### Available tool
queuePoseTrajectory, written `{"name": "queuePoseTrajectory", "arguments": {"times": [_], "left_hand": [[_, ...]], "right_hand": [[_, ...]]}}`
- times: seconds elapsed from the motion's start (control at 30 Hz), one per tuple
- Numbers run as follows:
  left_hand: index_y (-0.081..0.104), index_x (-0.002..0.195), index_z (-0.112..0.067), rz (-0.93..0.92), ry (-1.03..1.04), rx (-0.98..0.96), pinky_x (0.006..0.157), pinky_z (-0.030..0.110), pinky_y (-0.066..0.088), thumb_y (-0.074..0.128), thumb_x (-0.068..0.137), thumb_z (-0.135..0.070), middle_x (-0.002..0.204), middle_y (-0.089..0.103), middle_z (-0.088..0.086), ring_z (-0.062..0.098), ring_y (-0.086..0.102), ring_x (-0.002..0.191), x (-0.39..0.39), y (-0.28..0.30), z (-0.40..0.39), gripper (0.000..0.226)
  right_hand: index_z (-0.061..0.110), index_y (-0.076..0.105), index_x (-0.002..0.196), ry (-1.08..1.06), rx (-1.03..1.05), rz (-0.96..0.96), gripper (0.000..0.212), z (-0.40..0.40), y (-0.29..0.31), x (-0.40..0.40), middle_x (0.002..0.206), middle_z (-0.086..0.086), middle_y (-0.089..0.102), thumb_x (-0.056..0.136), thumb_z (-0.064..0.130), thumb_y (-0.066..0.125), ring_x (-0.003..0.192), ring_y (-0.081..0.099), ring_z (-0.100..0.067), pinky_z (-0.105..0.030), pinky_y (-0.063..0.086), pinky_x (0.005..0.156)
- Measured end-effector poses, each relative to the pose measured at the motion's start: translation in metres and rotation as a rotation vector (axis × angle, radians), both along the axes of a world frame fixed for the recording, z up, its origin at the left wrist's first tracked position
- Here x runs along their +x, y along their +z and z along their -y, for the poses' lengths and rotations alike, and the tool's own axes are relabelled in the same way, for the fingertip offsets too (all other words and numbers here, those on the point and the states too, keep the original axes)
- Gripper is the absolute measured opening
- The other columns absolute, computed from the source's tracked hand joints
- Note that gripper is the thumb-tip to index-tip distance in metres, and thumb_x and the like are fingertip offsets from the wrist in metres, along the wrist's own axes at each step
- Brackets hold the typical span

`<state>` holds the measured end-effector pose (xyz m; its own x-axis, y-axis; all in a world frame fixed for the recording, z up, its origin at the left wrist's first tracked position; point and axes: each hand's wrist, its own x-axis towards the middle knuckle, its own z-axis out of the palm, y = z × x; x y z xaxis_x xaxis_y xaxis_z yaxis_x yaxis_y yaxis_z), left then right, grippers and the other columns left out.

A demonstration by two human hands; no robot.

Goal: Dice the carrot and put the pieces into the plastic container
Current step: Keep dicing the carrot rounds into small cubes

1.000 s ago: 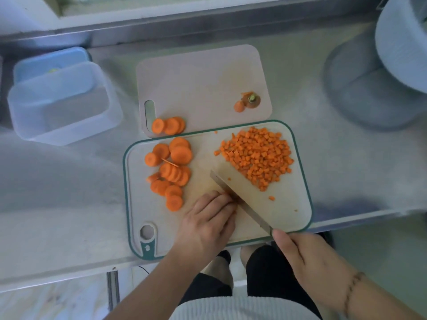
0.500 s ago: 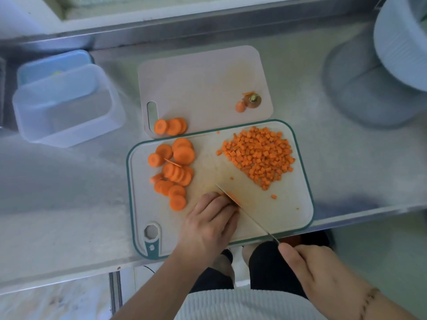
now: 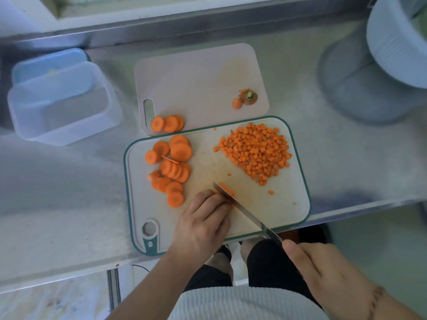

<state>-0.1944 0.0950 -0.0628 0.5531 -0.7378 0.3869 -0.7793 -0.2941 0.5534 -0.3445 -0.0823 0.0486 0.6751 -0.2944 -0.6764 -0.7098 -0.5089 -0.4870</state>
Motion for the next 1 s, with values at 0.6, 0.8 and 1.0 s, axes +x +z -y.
{"name": "queuePoseTrajectory", "arguments": {"times": [0.6,0.8,1.0], "left_hand": [[0.076,0.09,-0.001,-0.026,0.011,-0.027,0.089,0.036,0.053,0.073,0.089,-0.001,0.099,0.072,0.01,0.029,0.065,0.093,0.0,0.0,-0.003,0.003],[0.078,0.092,-0.002,-0.03,0.009,-0.023,0.089,0.034,0.054,0.074,0.088,-0.001,0.101,0.073,0.008,0.027,0.066,0.099,0.001,0.002,-0.002,0.006],[0.076,0.091,0.0,-0.049,0.014,-0.021,0.088,0.034,0.054,0.072,0.086,0.002,0.098,0.07,0.01,0.028,0.064,0.096,0.002,0.004,-0.007,0.007]], "right_hand": [[0.017,0.037,0.053,0.022,-0.009,-0.094,0.062,-0.006,0.002,-0.001,0.048,0.003,0.047,0.075,0.071,0.016,0.049,0.045,-0.007,-0.02,0.035,0.051],[0.023,0.045,0.058,0.073,-0.088,-0.037,0.066,-0.018,-0.01,0.019,0.054,0.0,0.052,0.076,0.073,0.006,0.053,0.051,-0.012,-0.03,0.049,0.061],[0.013,0.044,0.058,-0.002,0.036,0.094,0.065,-0.01,-0.011,0.018,0.052,-0.004,0.045,0.082,0.069,0.021,0.053,0.045,-0.012,-0.024,0.043,0.062]]}}
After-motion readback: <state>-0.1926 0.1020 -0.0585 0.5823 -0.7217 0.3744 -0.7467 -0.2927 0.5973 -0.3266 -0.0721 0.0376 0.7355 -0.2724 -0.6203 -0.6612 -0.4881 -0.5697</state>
